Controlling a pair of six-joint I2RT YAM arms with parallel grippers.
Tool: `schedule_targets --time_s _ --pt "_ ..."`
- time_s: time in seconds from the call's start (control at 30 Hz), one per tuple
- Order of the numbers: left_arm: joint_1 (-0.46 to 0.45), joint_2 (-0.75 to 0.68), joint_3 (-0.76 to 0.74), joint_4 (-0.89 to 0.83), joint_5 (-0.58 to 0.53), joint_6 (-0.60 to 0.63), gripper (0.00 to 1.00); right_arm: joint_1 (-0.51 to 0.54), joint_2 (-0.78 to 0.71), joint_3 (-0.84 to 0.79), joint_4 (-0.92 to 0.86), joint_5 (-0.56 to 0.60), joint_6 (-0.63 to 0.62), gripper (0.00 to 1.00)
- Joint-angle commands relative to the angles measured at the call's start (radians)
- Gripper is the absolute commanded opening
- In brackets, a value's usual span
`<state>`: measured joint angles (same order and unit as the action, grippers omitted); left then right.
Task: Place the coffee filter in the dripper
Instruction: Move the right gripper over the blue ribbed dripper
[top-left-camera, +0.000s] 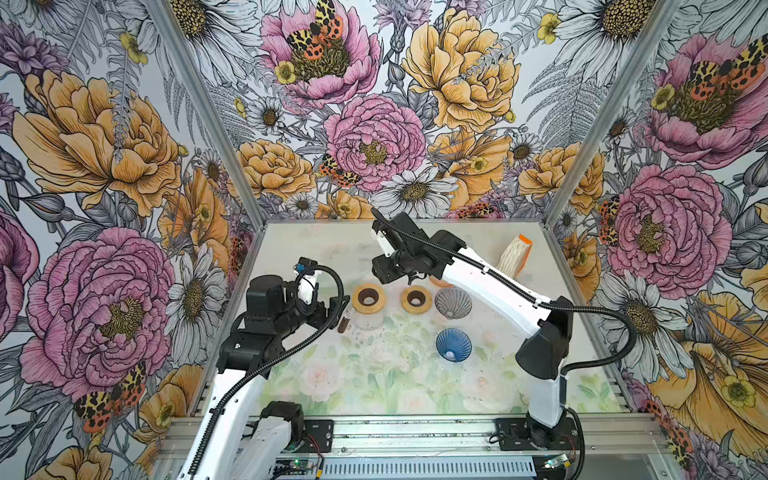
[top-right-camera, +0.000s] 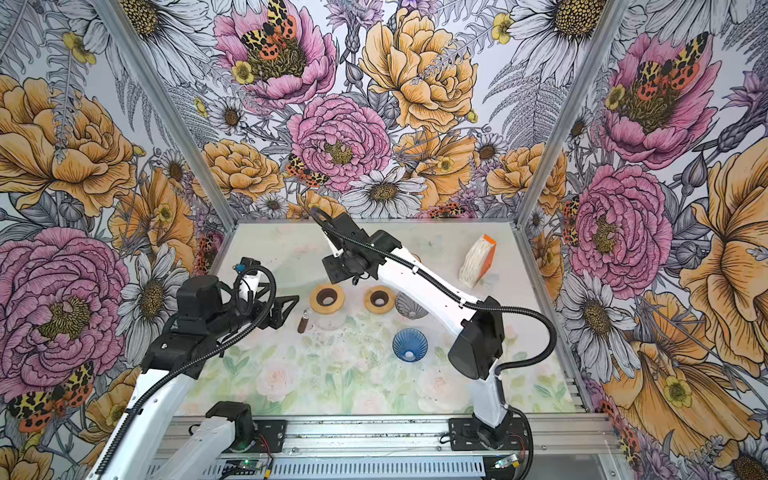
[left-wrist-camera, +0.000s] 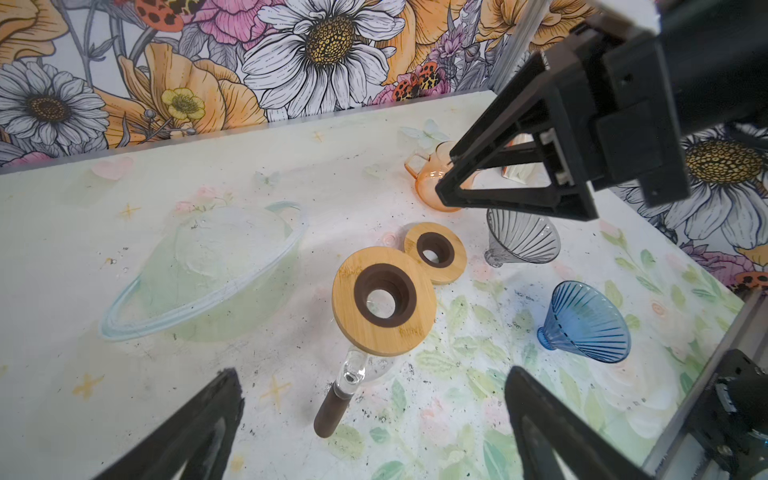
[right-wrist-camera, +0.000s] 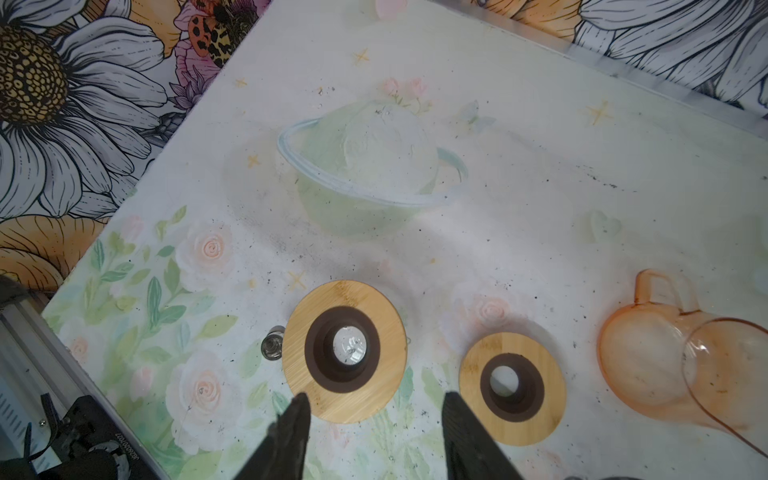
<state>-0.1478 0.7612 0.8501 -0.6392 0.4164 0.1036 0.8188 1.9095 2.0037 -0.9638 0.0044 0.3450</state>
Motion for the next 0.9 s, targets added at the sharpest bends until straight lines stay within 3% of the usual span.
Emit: schedule_targets --time_s 0.0,0.5,0.87 --pt "-0.045 0.011 0.036 0.029 -0.035 0.002 0.99 -0.021 -0.097 -0.088 0.06 -0.004 0.024 0.54" --pt "-0.258 0.067 0.01 0.107 -0.099 -0.01 0.99 -0.174 -0.534 -0.586 0.117 -0.058 0.155 0.56" --pt "-0.421 0.131 -0.054 0.206 -0.143 -0.055 0.99 -0.294 -0.794 -0.95 0.11 -0.171 0.31 0.56"
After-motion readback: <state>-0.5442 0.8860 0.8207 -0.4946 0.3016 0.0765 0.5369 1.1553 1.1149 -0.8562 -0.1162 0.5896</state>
